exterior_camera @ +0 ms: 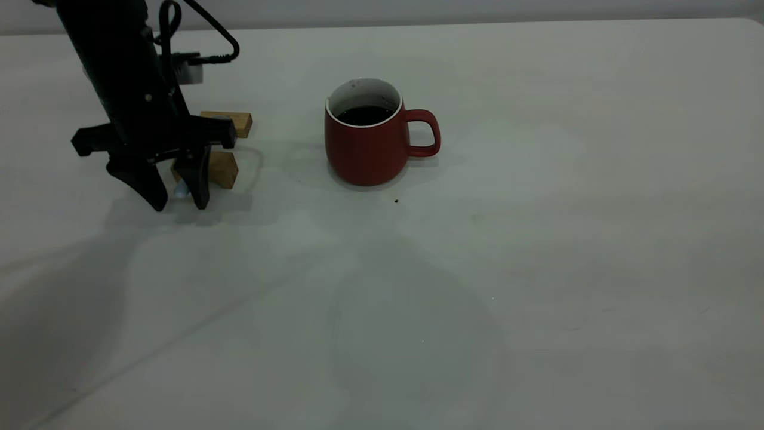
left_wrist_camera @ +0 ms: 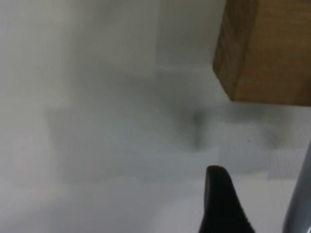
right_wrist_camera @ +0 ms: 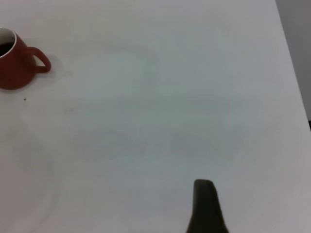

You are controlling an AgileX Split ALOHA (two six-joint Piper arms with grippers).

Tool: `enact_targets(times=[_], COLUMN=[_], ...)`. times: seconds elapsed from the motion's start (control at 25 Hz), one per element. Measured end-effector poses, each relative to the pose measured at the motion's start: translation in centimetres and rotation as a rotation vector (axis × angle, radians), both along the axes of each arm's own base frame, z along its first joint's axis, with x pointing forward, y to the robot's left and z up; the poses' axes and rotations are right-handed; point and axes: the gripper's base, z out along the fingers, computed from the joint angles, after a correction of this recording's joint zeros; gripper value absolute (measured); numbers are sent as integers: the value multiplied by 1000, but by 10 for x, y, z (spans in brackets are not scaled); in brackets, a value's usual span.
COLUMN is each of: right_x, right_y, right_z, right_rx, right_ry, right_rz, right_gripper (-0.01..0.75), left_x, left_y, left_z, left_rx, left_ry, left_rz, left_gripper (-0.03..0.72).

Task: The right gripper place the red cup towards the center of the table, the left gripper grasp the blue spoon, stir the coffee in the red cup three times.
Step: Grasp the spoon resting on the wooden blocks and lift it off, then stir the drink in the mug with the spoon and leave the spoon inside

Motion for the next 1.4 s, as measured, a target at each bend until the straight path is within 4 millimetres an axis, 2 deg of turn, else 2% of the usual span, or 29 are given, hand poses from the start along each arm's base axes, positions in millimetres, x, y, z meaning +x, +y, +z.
enact_targets(times=[0.4, 0.52, 0.64, 0.68, 0.76, 0.88, 1.04, 1.2, 1.4], right_x=[0, 0, 0, 0, 0, 0, 0, 0, 0], right_y=[0, 0, 0, 0, 0, 0, 0, 0, 0], right_z=[0, 0, 0, 0, 0, 0, 0, 0, 0], right_rx=[0, 0, 0, 0, 0, 0, 0, 0, 0], right_ry=[0, 0, 0, 0, 0, 0, 0, 0, 0], right_rz=[0, 0, 0, 0, 0, 0, 0, 0, 0], right_gripper=[582, 582, 582, 582, 582, 582, 582, 582, 582], left_x=[3, 4, 5, 5, 9, 15, 22, 18, 10], left_y=[0, -1, -1, -1, -2, -9, -24, -43, -66], left_z=[-2, -2, -1, -1, 4, 27, 84, 132, 158], left_rx=[-5, -6, -7, -7, -8, -14, -74, -246, -509], left_ry=[-35, -42, -48, -50, -53, -69, -131, -131, 60], left_rz=[2, 6, 7, 7, 6, 1, 91, 318, 674], left_gripper=[430, 345, 177, 143, 147, 146, 146, 146, 146])
